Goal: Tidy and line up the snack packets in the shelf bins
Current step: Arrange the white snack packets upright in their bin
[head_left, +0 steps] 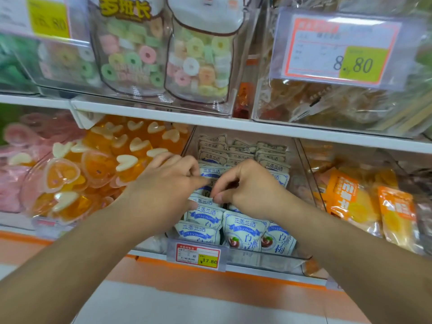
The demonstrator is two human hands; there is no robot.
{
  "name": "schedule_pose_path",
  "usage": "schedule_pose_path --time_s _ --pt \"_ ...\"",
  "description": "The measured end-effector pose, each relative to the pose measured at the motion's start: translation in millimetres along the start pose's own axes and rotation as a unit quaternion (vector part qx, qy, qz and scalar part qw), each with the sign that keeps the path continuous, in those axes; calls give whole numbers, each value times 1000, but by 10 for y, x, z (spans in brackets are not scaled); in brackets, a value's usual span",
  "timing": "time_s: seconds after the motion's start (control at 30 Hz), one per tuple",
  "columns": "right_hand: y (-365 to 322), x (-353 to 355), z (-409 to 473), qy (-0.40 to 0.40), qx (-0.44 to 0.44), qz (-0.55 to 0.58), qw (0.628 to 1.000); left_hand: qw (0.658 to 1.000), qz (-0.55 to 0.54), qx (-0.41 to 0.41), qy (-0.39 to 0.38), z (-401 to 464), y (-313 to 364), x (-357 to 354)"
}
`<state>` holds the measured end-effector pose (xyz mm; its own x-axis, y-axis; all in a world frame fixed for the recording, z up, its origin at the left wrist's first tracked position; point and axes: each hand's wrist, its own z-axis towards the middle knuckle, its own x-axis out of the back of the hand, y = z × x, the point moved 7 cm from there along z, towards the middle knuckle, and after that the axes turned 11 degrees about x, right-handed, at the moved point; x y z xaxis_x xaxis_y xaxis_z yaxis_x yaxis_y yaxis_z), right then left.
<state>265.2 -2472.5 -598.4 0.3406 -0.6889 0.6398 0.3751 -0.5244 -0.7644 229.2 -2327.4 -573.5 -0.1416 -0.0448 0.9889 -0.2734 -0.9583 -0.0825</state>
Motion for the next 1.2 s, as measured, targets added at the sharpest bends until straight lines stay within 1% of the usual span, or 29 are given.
schedule_pose_path --time_s 0.07,0.13,0.2,0.27,0.4,0.47,0.53,0.6,0.67,0.77,0.83,0.9,0.97,1.07,1.13,1.2 --pt "3 25 -3 5 4 13 1000 1000 1 -7 -15 5 -28 -42" --pt "22 91 43 39 15 5 999 1000 -3 -12 -20 14 -55 -67" --pt "18 119 105 42 27 -75 996 1000 -17 -19 -17 8 -77 -79" --pt "16 62 144 3 22 -144 989 999 -22 -23 -20 0 -93 -84" --pt "49 4 154 -24 36 -82 996 997 -66 -34 23 -47 -87 -6" --pt "61 -17 131 -60 30 -74 995 997 -67 -20 35 -77 -68 31" --pt "79 -25 108 -79 25 -48 995 998 -62 -19 26 -85 -46 8" --pt "93 34 127 -51 27 -37 998 998 -44 -41 4 -73 -24 -71" --pt "98 102 184 -22 31 -89 995 998 -52 -34 -4 -57 -81 -118" --pt "68 75 262 -43 40 -223 973 998 -60 -10 -19 -21 -142 -166" --pt "24 59 279 -46 44 -260 963 998 -69 -12 -10 -27 -141 -169" --pt "5 86 291 -33 50 -252 966 996 -89 -6 -12 -37 -143 -166" --pt "-6 114 293 -22 60 -220 973 996 -93 5 -12 -46 -148 -142" --pt "-31 140 247 -22 71 -157 985 996 -83 -3 7 -49 -116 -82" --pt "-55 151 218 -27 81 -136 987 996 -83 -4 11 -70 -69 -33" --pt "-65 143 188 -44 86 -91 991 996 -89 32 -1 -79 -49 7"
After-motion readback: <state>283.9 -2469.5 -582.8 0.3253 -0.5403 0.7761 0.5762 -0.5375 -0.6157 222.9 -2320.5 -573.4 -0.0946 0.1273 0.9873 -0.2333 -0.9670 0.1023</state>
